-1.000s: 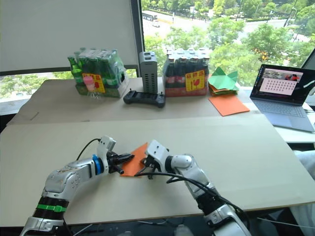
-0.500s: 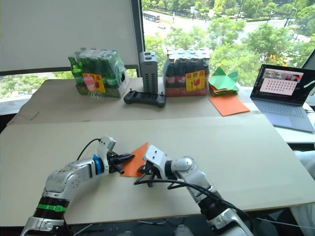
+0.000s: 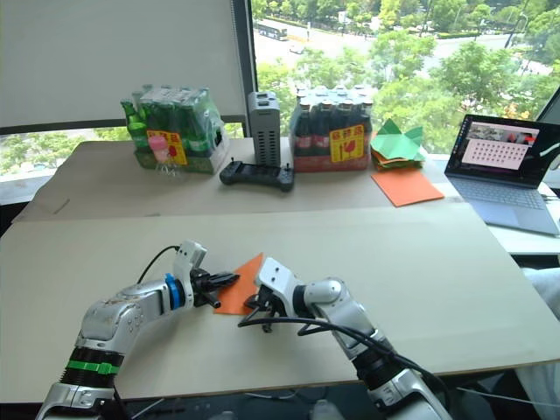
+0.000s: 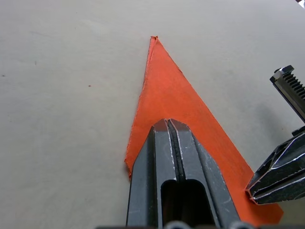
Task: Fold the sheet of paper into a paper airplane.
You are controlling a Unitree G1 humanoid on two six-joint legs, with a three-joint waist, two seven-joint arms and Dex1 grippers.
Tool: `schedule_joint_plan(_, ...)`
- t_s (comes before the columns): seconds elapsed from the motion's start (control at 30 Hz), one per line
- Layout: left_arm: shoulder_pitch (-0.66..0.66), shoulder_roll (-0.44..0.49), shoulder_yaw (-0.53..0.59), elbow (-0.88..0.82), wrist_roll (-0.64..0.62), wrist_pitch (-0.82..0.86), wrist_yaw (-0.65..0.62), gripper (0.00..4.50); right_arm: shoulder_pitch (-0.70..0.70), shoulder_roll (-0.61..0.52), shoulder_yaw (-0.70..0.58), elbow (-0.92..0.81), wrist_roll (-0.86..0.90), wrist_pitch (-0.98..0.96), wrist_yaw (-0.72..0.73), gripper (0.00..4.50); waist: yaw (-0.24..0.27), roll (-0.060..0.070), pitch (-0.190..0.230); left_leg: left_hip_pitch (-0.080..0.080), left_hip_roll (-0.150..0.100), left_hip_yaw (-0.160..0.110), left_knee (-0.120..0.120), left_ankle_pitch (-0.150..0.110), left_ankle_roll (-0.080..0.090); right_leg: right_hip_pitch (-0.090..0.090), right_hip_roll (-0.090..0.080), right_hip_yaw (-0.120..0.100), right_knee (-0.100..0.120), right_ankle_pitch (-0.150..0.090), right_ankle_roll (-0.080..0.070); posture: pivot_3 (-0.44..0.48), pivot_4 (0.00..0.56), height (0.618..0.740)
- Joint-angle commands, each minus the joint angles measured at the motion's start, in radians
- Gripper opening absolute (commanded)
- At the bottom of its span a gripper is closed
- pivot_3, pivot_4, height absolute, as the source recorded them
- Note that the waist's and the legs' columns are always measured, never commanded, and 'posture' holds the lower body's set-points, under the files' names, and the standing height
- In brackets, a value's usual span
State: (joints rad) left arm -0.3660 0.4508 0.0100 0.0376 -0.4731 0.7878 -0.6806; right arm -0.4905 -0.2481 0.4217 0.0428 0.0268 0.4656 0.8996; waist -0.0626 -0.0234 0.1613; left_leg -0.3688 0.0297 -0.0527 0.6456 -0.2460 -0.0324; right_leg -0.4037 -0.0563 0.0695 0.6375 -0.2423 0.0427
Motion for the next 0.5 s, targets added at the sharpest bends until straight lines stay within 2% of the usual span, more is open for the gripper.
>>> schedule_joint_plan(0.03, 0.006, 0.008, -0.002, 0.028, 0.018, 0.018, 0.01, 0.02, -0.004, 0.002, -0.012, -0.001, 0.023, 0.023, -0.004, 0.0, 0.0, 0.0, 0.0, 0.0, 0.0, 0.0, 0.0, 0.0, 0.0, 0.0, 0.0, 0.0, 0.0, 0.0, 0.0, 0.0, 0.15, 0.74)
schedule_joint_plan(0.33, -0.01, 0.014, 0.016, 0.019, 0.001, 0.035, 0.005, 0.02, -0.095, 0.039, -0.139, -0.073, 0.114, 0.039, -0.061, 0.0, 0.0, 0.0, 0.001, -0.001, 0.0, 0.0, 0.0, 0.0, 0.0, -0.001, 0.0, 0.0, 0.0, 0.0, 0.0, 0.0, 0.15, 0.74)
schedule_joint_plan(0.5, -0.025, -0.007, 0.056, -0.032, -0.055, 0.096, 0.018, 0.02, -0.128, 0.04, -0.191, -0.093, 0.15, 0.06, -0.091, 0.0, -0.001, 0.0, 0.001, -0.002, 0.0, 0.0, 0.0, 0.0, 0.0, -0.002, 0.0, 0.0, 0.0, 0.0, 0.0, 0.0, 0.15, 0.74)
